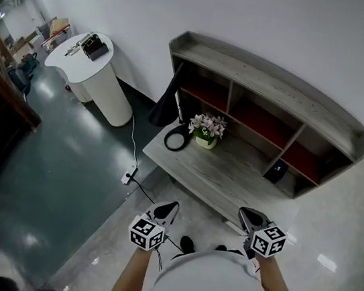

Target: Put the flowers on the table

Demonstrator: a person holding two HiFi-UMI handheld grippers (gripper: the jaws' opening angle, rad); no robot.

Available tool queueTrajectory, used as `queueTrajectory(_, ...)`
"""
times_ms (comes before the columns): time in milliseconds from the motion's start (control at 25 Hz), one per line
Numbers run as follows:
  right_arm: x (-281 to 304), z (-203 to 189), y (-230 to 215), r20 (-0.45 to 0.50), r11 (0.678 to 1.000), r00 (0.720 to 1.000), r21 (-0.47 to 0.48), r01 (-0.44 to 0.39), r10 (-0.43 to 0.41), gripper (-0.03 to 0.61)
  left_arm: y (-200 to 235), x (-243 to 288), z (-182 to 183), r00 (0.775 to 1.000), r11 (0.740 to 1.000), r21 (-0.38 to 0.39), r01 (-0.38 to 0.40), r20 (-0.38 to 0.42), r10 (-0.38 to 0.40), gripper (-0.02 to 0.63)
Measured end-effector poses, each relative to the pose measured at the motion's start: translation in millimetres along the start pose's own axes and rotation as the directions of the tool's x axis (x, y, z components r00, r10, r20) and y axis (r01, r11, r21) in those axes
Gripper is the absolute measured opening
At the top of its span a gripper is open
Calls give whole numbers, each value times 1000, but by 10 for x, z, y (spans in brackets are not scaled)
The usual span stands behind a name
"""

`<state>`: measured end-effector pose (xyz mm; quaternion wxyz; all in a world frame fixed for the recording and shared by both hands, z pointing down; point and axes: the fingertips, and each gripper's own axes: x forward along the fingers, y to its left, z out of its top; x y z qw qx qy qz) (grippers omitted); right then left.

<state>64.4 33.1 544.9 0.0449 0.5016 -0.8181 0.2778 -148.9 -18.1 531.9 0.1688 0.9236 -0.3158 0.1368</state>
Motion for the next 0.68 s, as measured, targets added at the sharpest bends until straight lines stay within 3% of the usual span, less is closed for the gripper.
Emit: queueTrajectory(680, 52, 59, -60, 19, 1000, 1000, 14, -1, 1, 17, -72, 113, -17, 1000, 1000, 18, 25, -19, -25, 9)
